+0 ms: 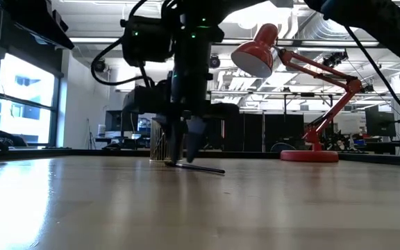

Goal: Put items in baskets/containers
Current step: Put the lash brush into the wire organizer

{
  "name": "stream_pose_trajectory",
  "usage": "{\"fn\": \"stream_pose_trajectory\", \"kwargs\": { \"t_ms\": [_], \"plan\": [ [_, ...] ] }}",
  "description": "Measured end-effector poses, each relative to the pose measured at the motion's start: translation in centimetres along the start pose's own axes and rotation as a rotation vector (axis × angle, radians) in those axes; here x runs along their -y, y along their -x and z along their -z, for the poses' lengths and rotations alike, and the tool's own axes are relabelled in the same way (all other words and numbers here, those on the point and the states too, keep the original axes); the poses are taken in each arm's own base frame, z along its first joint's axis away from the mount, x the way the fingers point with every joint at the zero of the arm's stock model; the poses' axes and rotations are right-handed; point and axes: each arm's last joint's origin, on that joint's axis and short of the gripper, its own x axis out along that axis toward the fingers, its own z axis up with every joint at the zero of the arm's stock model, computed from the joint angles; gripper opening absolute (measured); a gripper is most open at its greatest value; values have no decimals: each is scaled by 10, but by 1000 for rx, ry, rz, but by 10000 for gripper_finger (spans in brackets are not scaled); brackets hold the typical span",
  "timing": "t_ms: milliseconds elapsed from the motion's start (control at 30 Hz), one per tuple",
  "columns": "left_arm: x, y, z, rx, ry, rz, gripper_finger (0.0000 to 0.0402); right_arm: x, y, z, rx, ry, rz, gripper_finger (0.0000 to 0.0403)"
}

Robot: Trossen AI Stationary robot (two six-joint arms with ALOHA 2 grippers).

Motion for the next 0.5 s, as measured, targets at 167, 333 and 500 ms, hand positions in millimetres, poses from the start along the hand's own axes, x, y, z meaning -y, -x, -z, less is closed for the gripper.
{"fn": "stream_pose_trajectory", "kwargs": {
  "t_ms": [167,333,500],
  "plan": [
    [0,0,0,0,0,-1,0,0,0,-2,33,40,9,148],
    [0,0,0,1,0,-4,0,1,-13,-2,67,98,-9,136],
    [0,0,0,1,0,-4,0,3,-33,6,48,142,-70,69]
  ]
}}
